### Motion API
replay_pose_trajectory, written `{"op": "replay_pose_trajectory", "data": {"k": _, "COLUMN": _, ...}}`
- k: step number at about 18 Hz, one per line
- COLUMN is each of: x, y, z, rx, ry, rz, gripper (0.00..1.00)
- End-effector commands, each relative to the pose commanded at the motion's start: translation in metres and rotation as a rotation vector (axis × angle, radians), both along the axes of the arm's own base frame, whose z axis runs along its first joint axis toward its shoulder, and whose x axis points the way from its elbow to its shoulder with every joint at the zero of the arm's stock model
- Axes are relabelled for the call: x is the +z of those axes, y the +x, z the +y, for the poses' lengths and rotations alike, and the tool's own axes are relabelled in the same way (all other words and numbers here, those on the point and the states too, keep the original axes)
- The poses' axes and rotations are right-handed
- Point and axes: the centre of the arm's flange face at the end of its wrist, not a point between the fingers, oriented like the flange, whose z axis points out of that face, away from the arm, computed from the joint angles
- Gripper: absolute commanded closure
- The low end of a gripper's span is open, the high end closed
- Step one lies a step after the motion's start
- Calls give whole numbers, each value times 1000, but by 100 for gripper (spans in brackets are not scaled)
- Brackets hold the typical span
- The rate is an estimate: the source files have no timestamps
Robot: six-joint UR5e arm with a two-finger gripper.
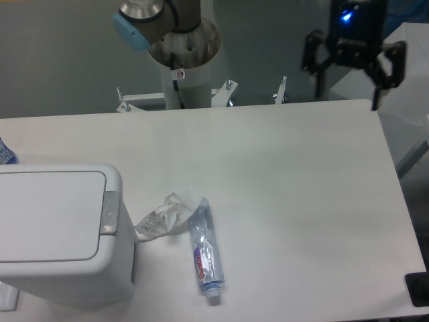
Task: Open the trash can
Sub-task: 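Move the open gripper over the table toward the white trash can lid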
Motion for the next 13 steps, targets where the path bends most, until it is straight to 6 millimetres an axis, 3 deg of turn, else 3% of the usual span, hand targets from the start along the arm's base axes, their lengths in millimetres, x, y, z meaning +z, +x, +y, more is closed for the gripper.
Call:
{"op": "replay_pose_trajectory", "data": {"k": 3, "x": -11, "y": 28, "z": 42, "rx": 124, "ry": 88, "rz": -59, "gripper": 0}}
{"op": "replay_pose_trajectory", "data": {"k": 8, "x": -24, "y": 62, "z": 76, "rx": 247, "ry": 159, "rz": -151, "gripper": 0}}
{"op": "replay_pose_trajectory", "data": {"k": 13, "x": -56, "y": 98, "z": 117, "rx": 323, "ry": 158, "rz": -275, "gripper": 0}}
